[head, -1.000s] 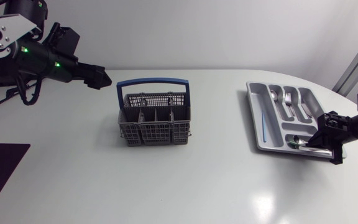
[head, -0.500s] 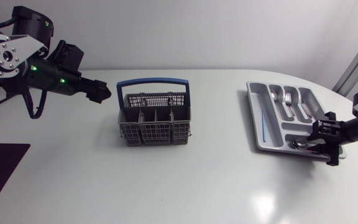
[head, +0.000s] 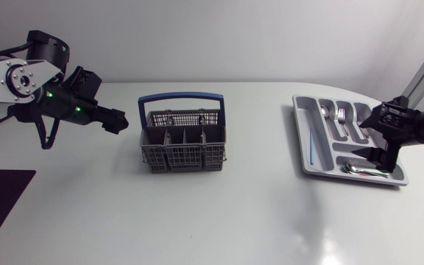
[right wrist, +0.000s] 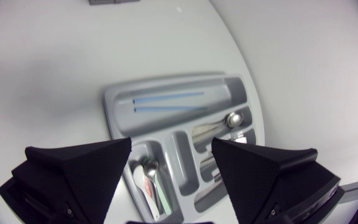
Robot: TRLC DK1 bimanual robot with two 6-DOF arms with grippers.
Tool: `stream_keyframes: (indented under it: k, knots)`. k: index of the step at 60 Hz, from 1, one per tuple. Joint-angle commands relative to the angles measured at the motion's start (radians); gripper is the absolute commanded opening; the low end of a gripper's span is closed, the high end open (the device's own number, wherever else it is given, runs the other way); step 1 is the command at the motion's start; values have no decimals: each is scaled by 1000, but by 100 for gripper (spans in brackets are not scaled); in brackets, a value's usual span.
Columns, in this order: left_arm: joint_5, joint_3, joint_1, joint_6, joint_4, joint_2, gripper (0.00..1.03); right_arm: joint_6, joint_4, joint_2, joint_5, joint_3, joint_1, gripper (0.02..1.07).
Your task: Unload the cutlery basket into the drawer organizer.
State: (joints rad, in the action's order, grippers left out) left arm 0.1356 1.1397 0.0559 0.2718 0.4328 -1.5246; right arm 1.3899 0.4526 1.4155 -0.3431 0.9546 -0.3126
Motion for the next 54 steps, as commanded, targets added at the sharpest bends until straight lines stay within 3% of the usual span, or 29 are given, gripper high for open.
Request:
stream_keyframes:
  k: [1, 12, 23, 38, 54]
  knots:
    - [-5, -26, -10, 32, -9, -59, 99, -157, 5, -29, -7, -43, 102, 98]
    - [-5, -12, -7, 44, -17, -137, 99, -466, -107, 42, 79, -50, 385, 98]
    - [-5, 26, 7, 44, -19, -198, 99, -706, -244, 237, 208, 47, 609, 98]
    - [-5, 58, 45, 44, -35, -233, 99, -897, -244, 442, 217, 245, 684, 98]
    - [-7, 86, 85, 35, -42, -255, 99, -996, -244, 471, 164, 303, 690, 98]
